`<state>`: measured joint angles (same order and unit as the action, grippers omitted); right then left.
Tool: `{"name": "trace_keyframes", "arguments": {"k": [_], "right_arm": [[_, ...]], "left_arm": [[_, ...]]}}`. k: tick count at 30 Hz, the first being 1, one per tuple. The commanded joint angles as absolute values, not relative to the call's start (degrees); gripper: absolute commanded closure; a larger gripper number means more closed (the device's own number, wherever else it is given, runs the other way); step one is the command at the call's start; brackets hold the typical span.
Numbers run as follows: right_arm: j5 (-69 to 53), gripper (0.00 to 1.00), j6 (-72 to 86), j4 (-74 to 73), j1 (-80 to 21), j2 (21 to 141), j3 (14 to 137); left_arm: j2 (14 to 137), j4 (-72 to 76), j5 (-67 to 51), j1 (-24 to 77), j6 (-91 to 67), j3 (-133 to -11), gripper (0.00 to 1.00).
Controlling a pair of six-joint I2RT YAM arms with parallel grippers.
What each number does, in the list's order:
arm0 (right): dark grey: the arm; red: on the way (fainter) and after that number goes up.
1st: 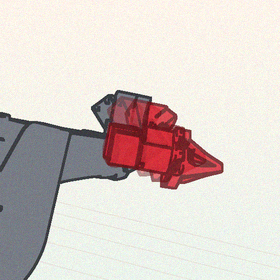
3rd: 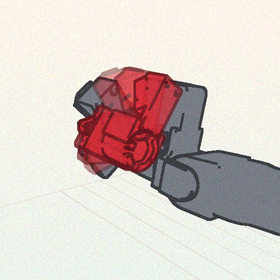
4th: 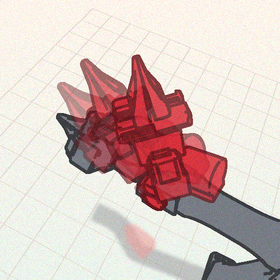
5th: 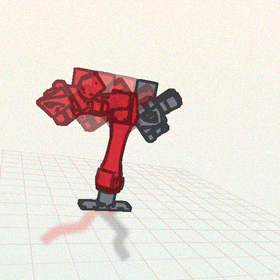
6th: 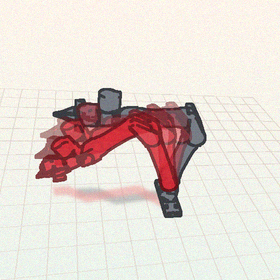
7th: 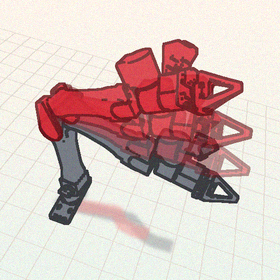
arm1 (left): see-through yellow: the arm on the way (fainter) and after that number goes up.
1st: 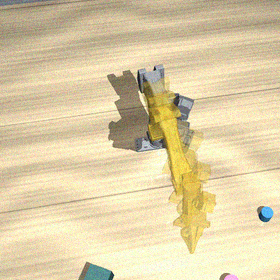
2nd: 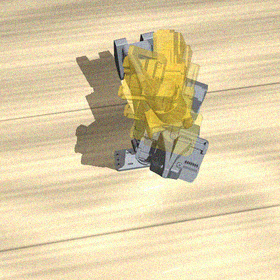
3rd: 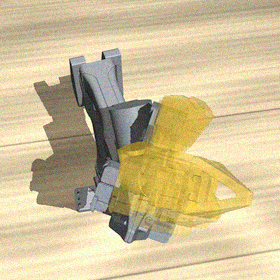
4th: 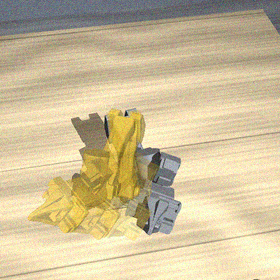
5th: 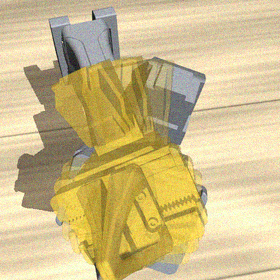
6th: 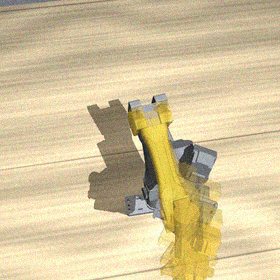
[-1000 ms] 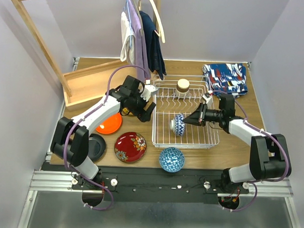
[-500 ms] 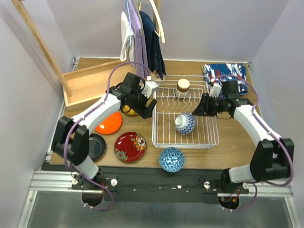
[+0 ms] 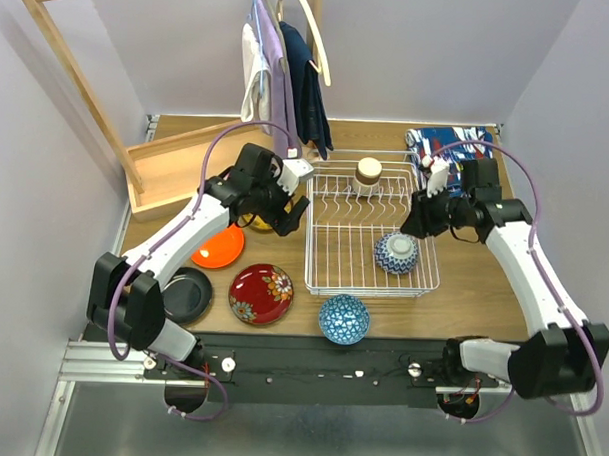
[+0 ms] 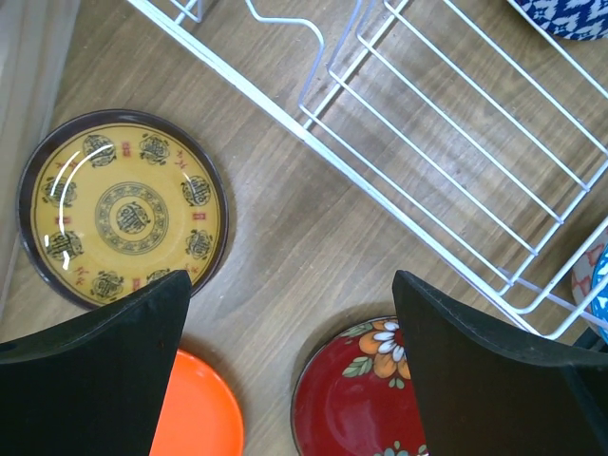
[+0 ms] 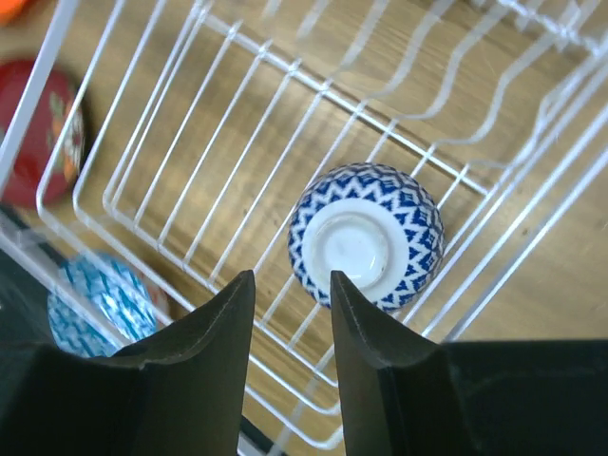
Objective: Load the mixed dishes into the dish rack
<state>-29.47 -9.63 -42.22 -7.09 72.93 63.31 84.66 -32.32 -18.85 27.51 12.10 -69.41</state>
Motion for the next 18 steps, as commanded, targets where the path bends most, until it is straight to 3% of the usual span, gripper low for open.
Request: {"name": "trace_keyframes", "arguments": {"k": [1,5,13,18], "right_arm": [[-41.0,0.53,-33.3,-52.0,-9.3,67.2,64.8],[-39.0,0.53,-48.1,-58.1,-15.5,66.0,64.1],[-20.8,0.48,-54.6,-46.9,-43.9,60.8,55.4],[-21.4,0.44,-67.6,-45.1,-52.6,57.4,46.7]], "left_arm": [[82.4,-32.7,-16.0,27.3,13.9,-68.6,0.04],[82.9,-33.5,-14.9,27.3,12.0,-71.1,0.02],[84.3,-31.7,-10.7,27.4,10.5,-72.9,0.02],[84.0,-31.8,-9.4,27.1,11.7,-74.2,0.02]]}}
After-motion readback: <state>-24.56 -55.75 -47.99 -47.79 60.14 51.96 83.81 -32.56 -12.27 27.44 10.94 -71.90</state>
